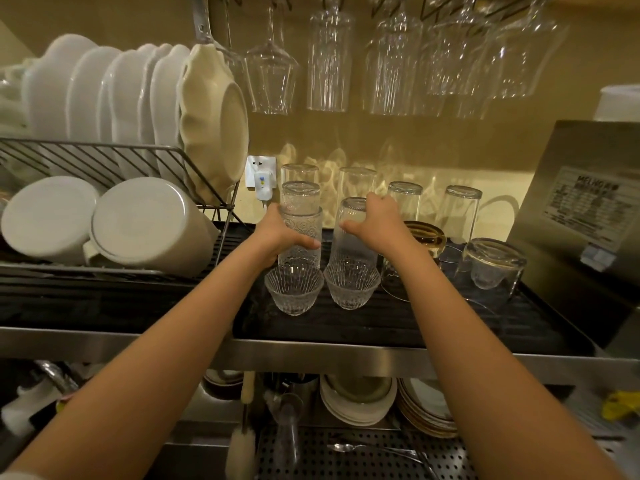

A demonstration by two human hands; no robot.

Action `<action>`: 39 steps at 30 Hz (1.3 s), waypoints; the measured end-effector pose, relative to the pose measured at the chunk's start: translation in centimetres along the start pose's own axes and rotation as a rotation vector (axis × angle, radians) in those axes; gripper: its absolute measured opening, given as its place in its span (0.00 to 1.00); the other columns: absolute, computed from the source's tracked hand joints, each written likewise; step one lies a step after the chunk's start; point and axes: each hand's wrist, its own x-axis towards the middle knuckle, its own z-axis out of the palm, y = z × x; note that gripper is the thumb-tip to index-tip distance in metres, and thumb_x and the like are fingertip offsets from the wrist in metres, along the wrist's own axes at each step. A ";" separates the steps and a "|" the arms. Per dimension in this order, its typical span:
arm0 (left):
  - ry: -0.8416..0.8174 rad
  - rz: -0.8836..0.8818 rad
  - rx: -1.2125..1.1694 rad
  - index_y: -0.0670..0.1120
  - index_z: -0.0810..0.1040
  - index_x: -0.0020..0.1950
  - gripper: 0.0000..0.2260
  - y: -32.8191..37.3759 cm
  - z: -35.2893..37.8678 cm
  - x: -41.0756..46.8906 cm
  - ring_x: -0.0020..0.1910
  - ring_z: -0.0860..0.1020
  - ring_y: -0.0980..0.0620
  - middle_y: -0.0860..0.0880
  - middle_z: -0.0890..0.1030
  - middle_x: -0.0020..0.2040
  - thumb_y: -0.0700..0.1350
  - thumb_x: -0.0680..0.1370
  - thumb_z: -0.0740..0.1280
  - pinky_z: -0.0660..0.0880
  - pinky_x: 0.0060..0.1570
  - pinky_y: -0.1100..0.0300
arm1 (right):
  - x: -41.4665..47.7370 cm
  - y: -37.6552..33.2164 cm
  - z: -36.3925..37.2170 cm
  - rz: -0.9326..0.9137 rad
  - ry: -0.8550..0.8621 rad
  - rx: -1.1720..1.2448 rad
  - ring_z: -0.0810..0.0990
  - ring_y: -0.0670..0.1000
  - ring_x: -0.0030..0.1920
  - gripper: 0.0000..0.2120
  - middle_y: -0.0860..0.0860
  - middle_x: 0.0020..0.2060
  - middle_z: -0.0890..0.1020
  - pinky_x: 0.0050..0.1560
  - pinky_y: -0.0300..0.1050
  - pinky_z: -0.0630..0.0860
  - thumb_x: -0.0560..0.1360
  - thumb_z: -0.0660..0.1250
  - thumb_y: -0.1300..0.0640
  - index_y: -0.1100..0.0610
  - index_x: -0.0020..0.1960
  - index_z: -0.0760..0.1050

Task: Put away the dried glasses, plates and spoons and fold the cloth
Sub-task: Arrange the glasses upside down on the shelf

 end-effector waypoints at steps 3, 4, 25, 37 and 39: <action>-0.007 -0.008 0.036 0.45 0.61 0.68 0.40 0.3 -0.2 -0.1 0.64 0.69 0.44 0.45 0.71 0.65 0.42 0.62 0.79 0.67 0.53 0.52 | -0.2 -0.1 0.1 0.000 0.010 0.005 0.65 0.59 0.68 0.31 0.60 0.69 0.61 0.65 0.49 0.66 0.74 0.67 0.50 0.62 0.70 0.60; 0.001 -0.005 0.049 0.45 0.62 0.68 0.39 0.4 -0.2 -0.2 0.64 0.69 0.44 0.45 0.71 0.65 0.42 0.62 0.79 0.67 0.53 0.53 | -0.3 -0.1 0.1 -0.001 0.011 0.006 0.65 0.59 0.68 0.31 0.60 0.69 0.61 0.65 0.49 0.66 0.74 0.67 0.50 0.62 0.70 0.60; 0.178 0.077 0.349 0.40 0.65 0.64 0.27 2.6 -0.6 -4.3 0.57 0.74 0.41 0.40 0.74 0.60 0.43 0.70 0.73 0.74 0.51 0.50 | -2.8 -0.5 -1.7 -0.038 0.018 -0.037 0.71 0.59 0.60 0.20 0.60 0.62 0.70 0.57 0.48 0.71 0.74 0.66 0.59 0.64 0.63 0.68; 0.110 0.232 0.188 0.43 0.70 0.62 0.20 5.3 4.1 -9.1 0.44 0.76 0.48 0.46 0.76 0.48 0.39 0.72 0.70 0.76 0.49 0.51 | -6.4 2.1 -5.6 -0.095 0.237 -0.049 0.77 0.57 0.56 0.14 0.58 0.56 0.78 0.50 0.44 0.71 0.72 0.66 0.65 0.62 0.57 0.77; 0.076 0.251 0.157 0.43 0.71 0.60 0.18 5.9 5.5 -9.4 0.45 0.75 0.49 0.48 0.74 0.45 0.38 0.72 0.70 0.76 0.48 0.53 | -6.7 3.3 -6.7 -0.076 0.255 -0.083 0.78 0.58 0.53 0.11 0.59 0.53 0.79 0.50 0.46 0.73 0.72 0.67 0.64 0.63 0.53 0.78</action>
